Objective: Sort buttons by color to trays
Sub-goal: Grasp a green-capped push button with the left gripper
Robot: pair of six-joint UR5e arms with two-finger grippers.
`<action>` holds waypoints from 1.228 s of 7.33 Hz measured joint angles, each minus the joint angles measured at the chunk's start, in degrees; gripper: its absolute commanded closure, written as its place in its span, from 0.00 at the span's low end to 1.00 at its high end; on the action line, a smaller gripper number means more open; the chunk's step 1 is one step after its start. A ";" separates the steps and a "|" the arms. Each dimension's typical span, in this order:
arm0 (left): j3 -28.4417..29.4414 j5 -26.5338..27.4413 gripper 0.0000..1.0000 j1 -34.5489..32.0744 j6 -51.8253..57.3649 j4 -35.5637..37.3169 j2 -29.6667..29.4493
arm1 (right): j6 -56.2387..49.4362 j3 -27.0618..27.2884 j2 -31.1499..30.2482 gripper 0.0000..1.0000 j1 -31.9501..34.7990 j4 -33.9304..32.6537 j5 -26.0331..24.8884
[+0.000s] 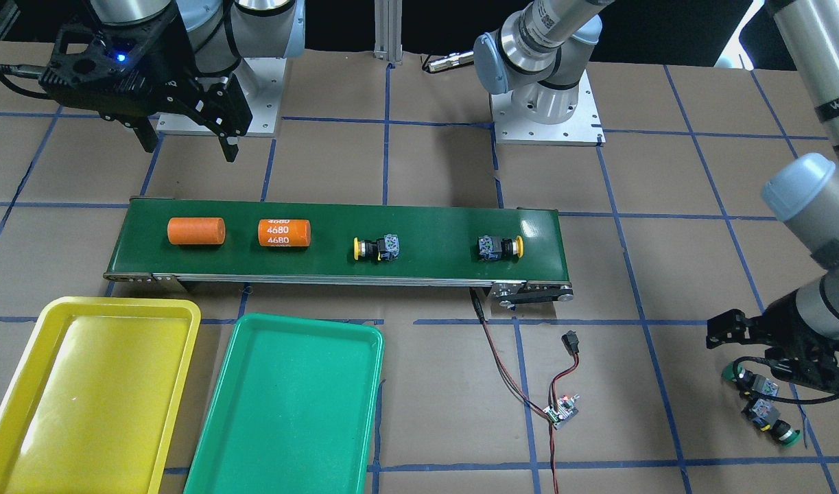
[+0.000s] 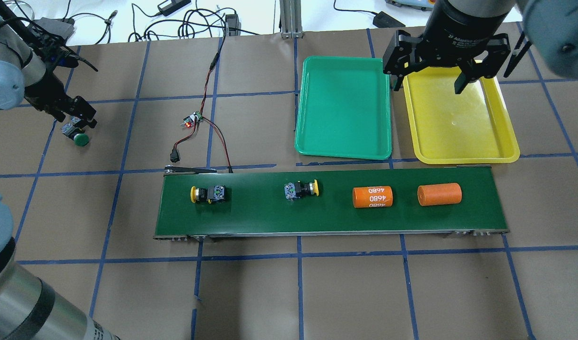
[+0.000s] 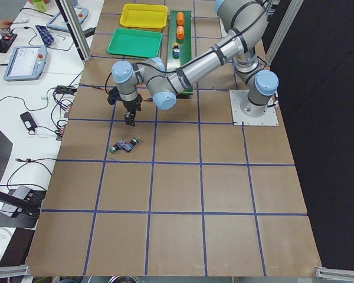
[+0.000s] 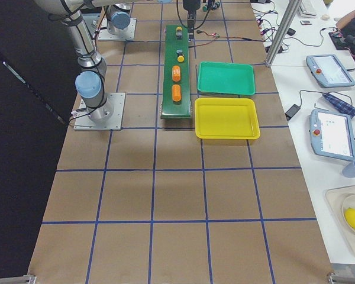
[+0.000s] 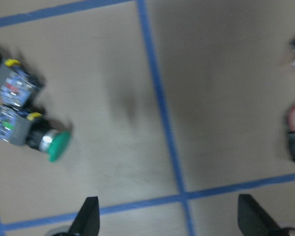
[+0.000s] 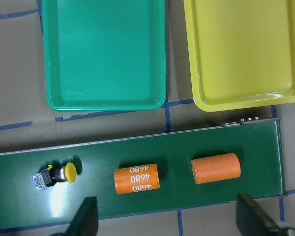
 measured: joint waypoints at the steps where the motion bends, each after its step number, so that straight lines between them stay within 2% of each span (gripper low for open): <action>1: 1.28 0.09 0.00 1.22 7.13 1.07 -2.48 | 0.00 0.00 0.01 0.00 0.00 0.00 0.00; 3: 1.68 -1.36 0.00 3.21 17.48 3.48 -5.19 | 0.00 0.00 -0.02 0.00 0.00 0.00 0.00; 5: 2.18 -3.27 0.00 4.78 20.07 4.05 -6.82 | 0.00 0.00 -0.04 0.00 0.00 0.00 0.00; 9: 3.60 -3.57 0.00 5.11 24.23 5.41 -8.53 | 0.00 0.00 -0.05 0.00 0.00 0.00 0.00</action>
